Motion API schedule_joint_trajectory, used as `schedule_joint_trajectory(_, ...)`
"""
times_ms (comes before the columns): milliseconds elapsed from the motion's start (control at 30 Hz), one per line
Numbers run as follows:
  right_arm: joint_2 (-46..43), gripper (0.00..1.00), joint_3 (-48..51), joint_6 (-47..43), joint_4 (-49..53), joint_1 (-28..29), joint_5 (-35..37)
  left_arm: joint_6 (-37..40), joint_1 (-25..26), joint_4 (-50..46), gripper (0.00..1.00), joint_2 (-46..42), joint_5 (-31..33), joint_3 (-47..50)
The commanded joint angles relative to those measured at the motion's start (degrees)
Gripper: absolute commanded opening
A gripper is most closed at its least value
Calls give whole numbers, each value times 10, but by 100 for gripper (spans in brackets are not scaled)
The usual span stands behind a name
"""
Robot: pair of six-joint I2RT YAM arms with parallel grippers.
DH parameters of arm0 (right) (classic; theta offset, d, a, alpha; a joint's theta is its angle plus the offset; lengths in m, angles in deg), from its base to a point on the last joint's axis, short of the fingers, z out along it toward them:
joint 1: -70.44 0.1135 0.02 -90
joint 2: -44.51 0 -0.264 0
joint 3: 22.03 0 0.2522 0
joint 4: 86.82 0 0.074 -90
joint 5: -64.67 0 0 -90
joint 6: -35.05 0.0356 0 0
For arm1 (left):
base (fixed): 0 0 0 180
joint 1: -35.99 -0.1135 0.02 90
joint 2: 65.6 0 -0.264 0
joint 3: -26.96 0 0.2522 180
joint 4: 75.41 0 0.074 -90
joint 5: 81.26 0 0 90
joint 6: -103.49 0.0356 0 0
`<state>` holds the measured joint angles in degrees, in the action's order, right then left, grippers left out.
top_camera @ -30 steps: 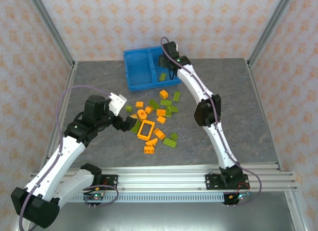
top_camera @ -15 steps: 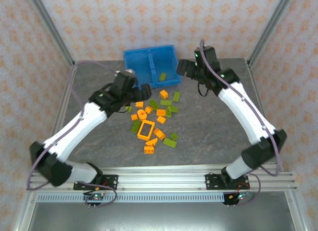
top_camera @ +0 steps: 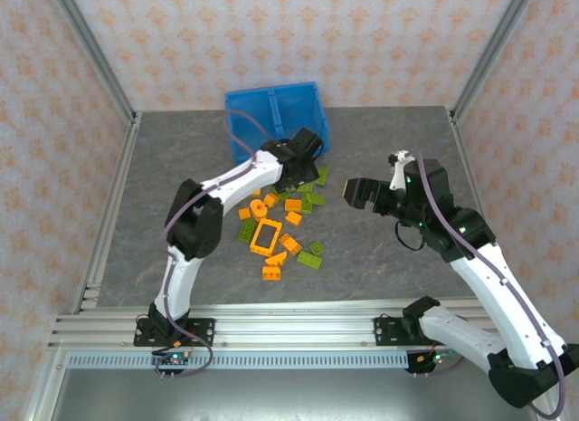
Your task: Sort the legos into containers by color
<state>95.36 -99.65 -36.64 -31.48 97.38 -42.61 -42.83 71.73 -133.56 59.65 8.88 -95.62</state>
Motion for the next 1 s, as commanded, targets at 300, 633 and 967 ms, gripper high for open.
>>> schedule_joint_trajectory(300,-26,99,-15,-18,34,1,12,-78,-9,-59,72,123,90,-164)
schedule_joint_trajectory(633,-23,99,-18,-23,33,1,22,-44,-23,-68,65,185,78,-221)
schedule_joint_trajectory(967,-25,99,-24,-17,46,1,31,-27,-25,-77,44,197,91,-229)
